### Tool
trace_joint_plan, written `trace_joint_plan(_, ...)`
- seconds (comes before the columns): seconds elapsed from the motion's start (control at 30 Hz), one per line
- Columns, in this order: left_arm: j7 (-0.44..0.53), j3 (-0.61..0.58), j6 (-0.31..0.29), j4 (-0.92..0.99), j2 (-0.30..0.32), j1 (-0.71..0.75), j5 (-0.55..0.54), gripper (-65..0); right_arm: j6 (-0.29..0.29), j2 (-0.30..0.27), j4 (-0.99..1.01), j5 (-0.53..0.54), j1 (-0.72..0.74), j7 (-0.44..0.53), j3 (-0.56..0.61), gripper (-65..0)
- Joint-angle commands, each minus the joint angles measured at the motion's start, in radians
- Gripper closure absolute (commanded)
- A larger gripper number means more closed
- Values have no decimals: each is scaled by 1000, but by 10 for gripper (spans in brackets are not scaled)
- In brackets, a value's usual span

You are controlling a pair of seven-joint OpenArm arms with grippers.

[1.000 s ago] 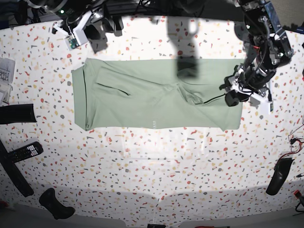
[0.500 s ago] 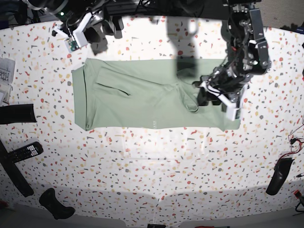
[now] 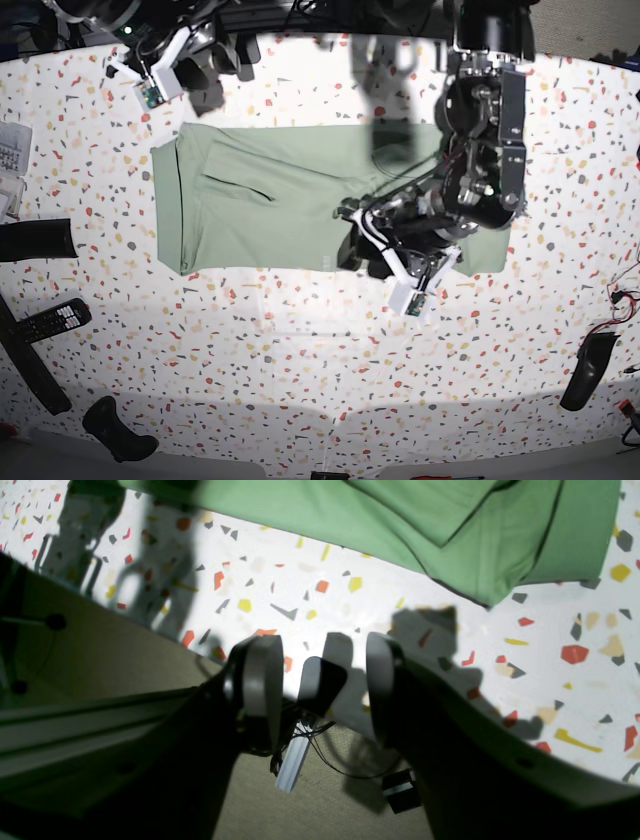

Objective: Fold the T-shirt properly
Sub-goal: 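Grasp the folded end again with the left gripper and press it flat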

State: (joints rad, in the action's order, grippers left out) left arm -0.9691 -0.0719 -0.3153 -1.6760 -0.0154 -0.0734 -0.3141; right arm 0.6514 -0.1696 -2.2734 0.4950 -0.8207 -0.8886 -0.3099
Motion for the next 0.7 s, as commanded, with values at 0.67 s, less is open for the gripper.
trace_joint_plan(0.67, -153, 1, 491, -19, 49, 27, 182, -248, 8, -58, -19, 14, -5, 12, -3, -261)
